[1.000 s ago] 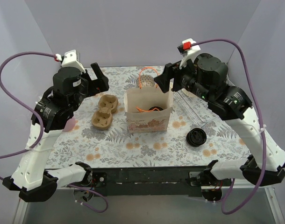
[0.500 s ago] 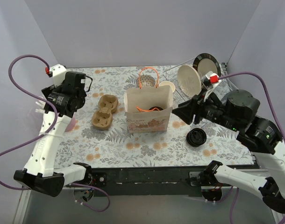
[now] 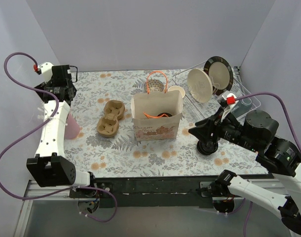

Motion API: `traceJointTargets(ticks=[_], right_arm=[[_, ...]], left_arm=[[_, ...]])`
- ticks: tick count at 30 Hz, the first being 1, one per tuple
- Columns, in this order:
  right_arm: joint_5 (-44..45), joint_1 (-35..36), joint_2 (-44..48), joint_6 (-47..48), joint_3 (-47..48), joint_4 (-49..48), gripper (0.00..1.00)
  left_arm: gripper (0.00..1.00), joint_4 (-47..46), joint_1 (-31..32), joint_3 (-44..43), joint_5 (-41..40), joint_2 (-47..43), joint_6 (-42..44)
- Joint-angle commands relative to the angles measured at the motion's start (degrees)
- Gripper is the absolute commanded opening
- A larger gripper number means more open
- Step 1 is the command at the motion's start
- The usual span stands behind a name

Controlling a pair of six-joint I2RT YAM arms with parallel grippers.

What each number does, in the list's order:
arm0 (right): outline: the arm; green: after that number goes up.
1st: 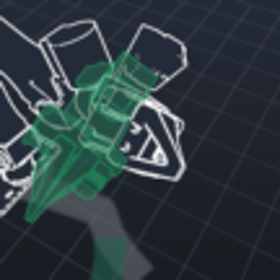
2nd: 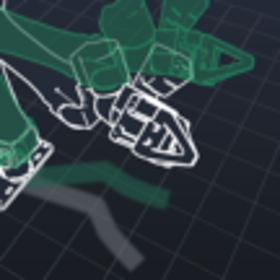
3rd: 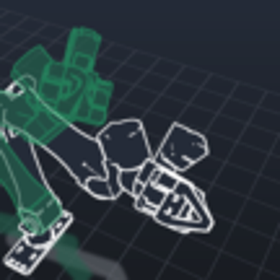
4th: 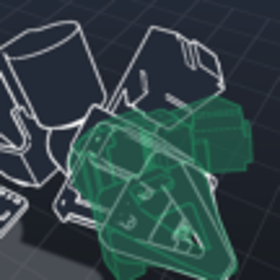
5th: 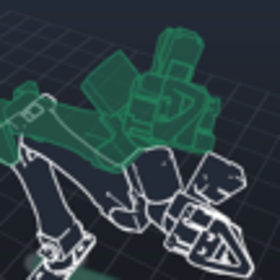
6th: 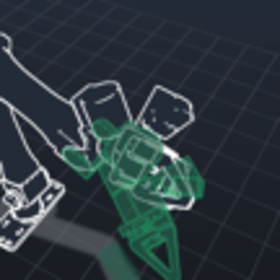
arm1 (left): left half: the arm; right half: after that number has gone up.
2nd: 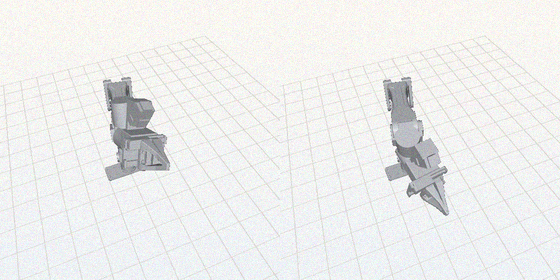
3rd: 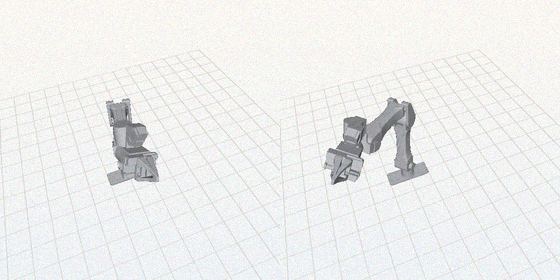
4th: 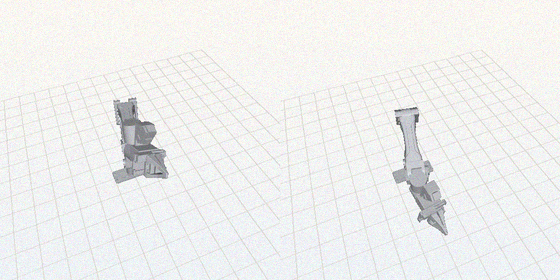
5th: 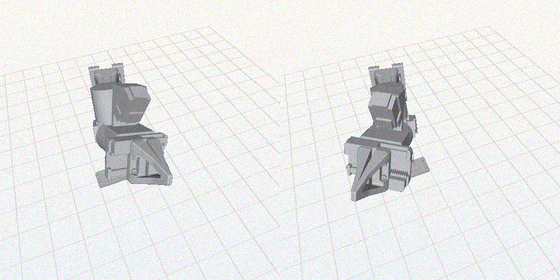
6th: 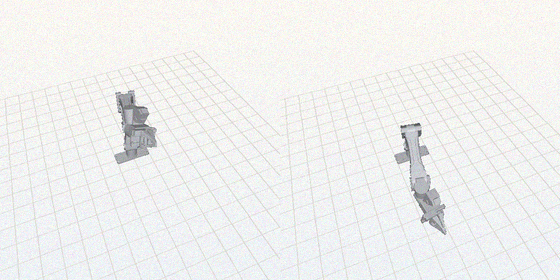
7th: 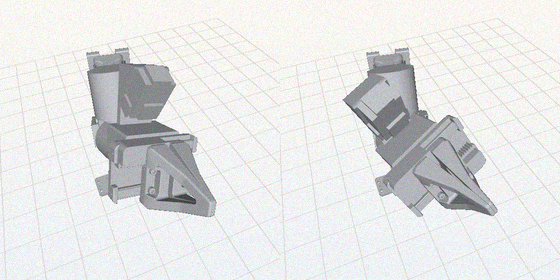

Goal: Pack the takeout coffee

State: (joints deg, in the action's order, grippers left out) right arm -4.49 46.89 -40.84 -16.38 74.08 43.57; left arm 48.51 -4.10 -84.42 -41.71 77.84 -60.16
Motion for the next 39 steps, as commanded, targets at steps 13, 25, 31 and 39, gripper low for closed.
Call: traceJointTargets(ticks=[13,25,31,39], right_arm=[[5.9,-0.2,0.5,4.8,-0.3,-3.1,0.68],[8.6,-0.2,1.0,5.0,-1.8,-5.4,0.8],[9.8,-0.2,1.6,4.7,-2.5,-5.6,0.81],[9.9,-0.2,2.2,4.4,-3.1,-5.4,0.82]], left_arm=[[0.85,-0.6,-2.8,-4.5,5.2,6.9,-2.8],[0.83,-0.3,-4.4,-4.4,5.5,8.0,-4.3],[0.71,1.3,-4.5,-4.3,6.0,8.0,-6.2],[0.59,0.6,-4.6,-0.4,3.0,5.9,-8.7]])
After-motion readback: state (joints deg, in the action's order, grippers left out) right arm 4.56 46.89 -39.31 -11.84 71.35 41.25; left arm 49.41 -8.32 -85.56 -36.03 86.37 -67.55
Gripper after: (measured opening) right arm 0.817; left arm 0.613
